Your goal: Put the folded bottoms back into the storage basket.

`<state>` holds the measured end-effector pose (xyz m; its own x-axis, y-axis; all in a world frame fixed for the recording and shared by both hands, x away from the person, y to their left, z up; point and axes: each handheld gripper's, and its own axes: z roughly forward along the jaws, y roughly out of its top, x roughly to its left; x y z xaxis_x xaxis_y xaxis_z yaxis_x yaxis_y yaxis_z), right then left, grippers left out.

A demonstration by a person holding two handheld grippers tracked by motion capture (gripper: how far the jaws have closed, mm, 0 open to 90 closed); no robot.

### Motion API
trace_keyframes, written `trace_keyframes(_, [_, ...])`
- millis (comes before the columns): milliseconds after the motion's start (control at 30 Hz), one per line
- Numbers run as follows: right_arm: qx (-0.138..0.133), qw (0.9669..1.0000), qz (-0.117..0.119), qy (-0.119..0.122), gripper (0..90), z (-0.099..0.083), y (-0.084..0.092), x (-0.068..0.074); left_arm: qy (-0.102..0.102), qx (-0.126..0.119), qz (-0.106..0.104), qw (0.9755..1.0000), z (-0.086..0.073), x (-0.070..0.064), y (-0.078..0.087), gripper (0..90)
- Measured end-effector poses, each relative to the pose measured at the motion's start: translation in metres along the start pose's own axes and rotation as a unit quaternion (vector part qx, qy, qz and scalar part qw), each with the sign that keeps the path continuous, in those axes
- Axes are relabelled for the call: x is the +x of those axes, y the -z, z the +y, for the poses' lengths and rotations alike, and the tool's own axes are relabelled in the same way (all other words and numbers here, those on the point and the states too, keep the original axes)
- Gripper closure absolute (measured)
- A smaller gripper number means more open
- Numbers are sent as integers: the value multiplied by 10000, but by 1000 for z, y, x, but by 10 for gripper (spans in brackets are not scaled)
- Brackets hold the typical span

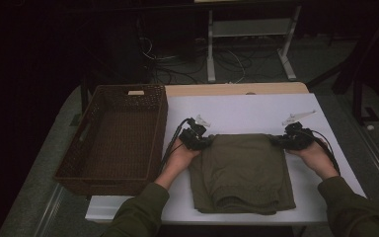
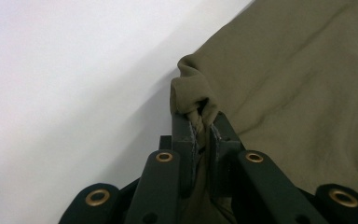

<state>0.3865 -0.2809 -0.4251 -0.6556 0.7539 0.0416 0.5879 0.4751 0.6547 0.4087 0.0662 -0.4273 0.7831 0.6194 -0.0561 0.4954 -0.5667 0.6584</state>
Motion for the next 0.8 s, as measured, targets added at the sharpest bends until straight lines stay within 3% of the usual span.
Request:
trace_keyframes(233, [-27,10000,-23,-45,792,8,-13,-9,78,56,73,9999,-1,5,-6,822])
trace_keyframes(367, [-56,9999,-79,-93,717,6,-14,-8,81,86,93,9999,-3,4,-8,818])
trace_keyframes(433, [-200,9996,-118,-182,584,6,-10,-9,92,68,84,9999,-5,5,-9,817])
trace_keyframes(567, [-409,9984,-36,-393,456,6,1,-10,97,54,84,9999,-6,4,-10,817])
trace_keyframes(800, [-585,9971,118,-467,376,-4,25,0,111,35,67,9999,-7,5,-10,816])
